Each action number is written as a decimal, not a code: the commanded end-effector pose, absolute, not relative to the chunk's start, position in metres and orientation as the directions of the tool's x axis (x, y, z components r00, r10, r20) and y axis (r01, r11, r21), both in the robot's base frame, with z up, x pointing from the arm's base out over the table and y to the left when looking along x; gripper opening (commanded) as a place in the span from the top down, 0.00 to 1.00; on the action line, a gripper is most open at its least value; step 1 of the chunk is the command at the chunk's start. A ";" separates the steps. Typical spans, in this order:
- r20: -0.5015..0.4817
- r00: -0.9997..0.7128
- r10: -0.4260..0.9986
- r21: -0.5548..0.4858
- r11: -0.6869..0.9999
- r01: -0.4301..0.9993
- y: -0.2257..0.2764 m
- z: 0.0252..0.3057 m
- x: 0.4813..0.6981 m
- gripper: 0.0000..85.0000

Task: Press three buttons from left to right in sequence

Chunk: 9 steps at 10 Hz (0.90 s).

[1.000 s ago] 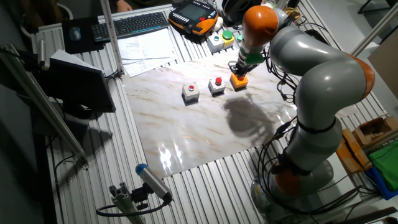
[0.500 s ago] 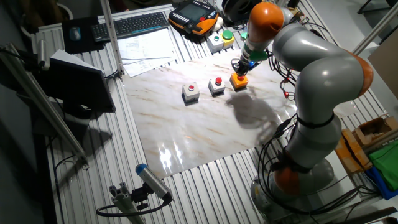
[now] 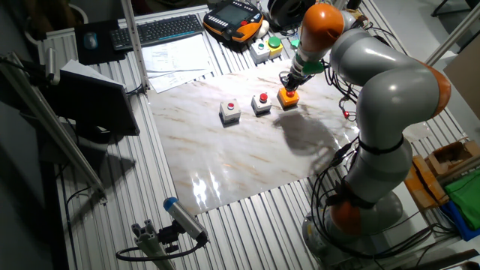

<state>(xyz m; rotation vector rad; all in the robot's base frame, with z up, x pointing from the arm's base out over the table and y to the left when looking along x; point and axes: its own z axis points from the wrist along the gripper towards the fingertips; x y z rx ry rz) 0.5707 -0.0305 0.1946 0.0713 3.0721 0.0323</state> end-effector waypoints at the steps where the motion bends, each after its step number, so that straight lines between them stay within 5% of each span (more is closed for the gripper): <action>1: -0.069 -0.997 0.041 0.000 0.999 0.041 -0.030 0.194 0.571 0.99; 9: -0.040 -0.998 -0.038 -0.017 0.999 -0.037 -0.032 0.193 0.572 0.99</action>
